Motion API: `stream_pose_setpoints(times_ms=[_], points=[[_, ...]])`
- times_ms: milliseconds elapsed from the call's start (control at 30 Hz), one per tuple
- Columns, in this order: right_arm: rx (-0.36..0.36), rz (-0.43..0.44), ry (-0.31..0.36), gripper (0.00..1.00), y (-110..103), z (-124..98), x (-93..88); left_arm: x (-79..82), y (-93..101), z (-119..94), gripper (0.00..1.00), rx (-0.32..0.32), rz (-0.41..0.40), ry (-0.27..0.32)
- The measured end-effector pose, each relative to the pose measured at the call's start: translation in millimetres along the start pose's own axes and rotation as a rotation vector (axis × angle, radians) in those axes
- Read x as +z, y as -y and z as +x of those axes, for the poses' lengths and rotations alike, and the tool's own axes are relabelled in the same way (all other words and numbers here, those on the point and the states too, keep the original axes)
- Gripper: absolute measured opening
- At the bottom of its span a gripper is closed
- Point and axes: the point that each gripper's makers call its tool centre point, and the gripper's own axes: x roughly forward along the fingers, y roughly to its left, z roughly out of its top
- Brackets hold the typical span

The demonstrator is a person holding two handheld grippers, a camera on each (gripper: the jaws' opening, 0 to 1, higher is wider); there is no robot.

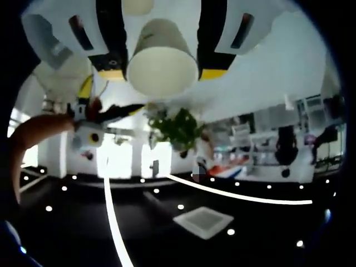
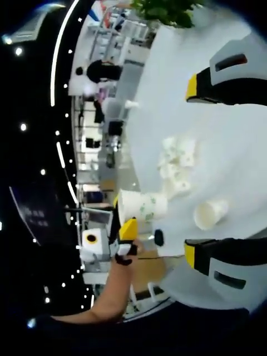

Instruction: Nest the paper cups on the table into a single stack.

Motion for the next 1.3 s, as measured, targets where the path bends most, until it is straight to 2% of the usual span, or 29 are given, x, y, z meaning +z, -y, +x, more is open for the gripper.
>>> stream_pose_setpoints(times_ms=[300, 600, 833, 1033, 1300], points=[[0.006, -0.003, -0.029, 1.00, -4, -7, -12.0, -0.2, 3.9, 1, 0.46, -0.001, 0.014, 0.002], [0.014, -0.001, -0.030, 1.00, -9, -4, -13.4, -4.4, 11.6, -7, 0.46, -0.022, 0.015, -0.002], [-0.002, 0.017, -0.044, 1.00, -10, 0, -23.7, -6.6, 14.9, -9, 0.45, -0.038, 0.023, 0.008], [-0.004, 0.000, -0.037, 1.00, -15, 4, -19.7, -9.4, 18.9, -10, 0.46, -0.046, 0.051, 0.005], [0.011, 0.008, -0.046, 1.00, -22, 11, -22.9, -10.7, 20.3, -12, 0.45, -0.050, 0.046, 0.009]])
